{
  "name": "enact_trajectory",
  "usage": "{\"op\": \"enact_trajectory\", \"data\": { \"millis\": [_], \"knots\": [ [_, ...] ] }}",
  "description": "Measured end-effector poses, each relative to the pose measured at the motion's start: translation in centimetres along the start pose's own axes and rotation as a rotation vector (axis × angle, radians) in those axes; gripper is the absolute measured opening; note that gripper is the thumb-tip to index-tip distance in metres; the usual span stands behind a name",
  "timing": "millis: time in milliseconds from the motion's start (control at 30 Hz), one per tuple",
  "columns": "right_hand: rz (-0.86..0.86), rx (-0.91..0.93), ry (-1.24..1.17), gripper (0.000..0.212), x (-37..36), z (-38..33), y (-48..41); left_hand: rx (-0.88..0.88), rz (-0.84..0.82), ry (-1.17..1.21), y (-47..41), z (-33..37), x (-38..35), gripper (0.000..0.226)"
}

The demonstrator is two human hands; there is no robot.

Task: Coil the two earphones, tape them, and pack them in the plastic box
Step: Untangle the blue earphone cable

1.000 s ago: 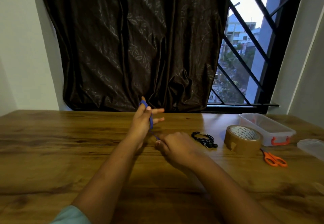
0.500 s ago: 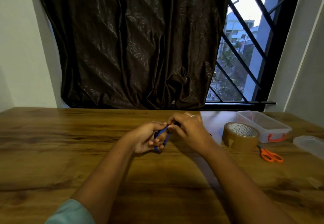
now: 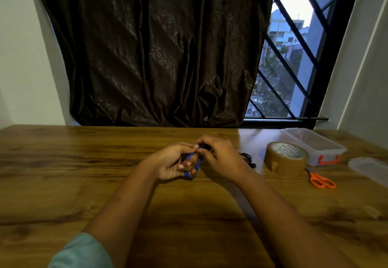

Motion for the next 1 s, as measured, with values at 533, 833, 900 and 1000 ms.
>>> {"op": "enact_trajectory", "data": {
  "millis": [533, 833, 900, 1000],
  "knots": [
    [0.060, -0.322, -0.294, 0.011, -1.5, 1.0, 0.3, -0.126, 0.297, -0.406, -2.1, -1.1, -0.2, 0.024],
    [-0.134, -0.706, -0.873, 0.009, -0.1, 1.6, 0.6, -0.218, 0.427, -0.565, -3.2, -2.0, 0.4, 0.023],
    [-0.163, -0.714, -0.812, 0.003, 0.3, 1.8, 0.8, -0.234, 0.429, -0.560, -3.2, -2.1, 0.4, 0.021],
    [-0.138, -0.742, -0.779, 0.018, -0.1, 2.1, 0.7, -0.261, 0.435, -0.604, -3.4, -2.4, 0.2, 0.020]
  ]
}}
Point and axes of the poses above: each hand's wrist, its own y-axis away from the middle knuckle, its own x-axis out of the back of the hand, z = x × y, the point moved 1 cm from there along -y, towards the middle knuckle
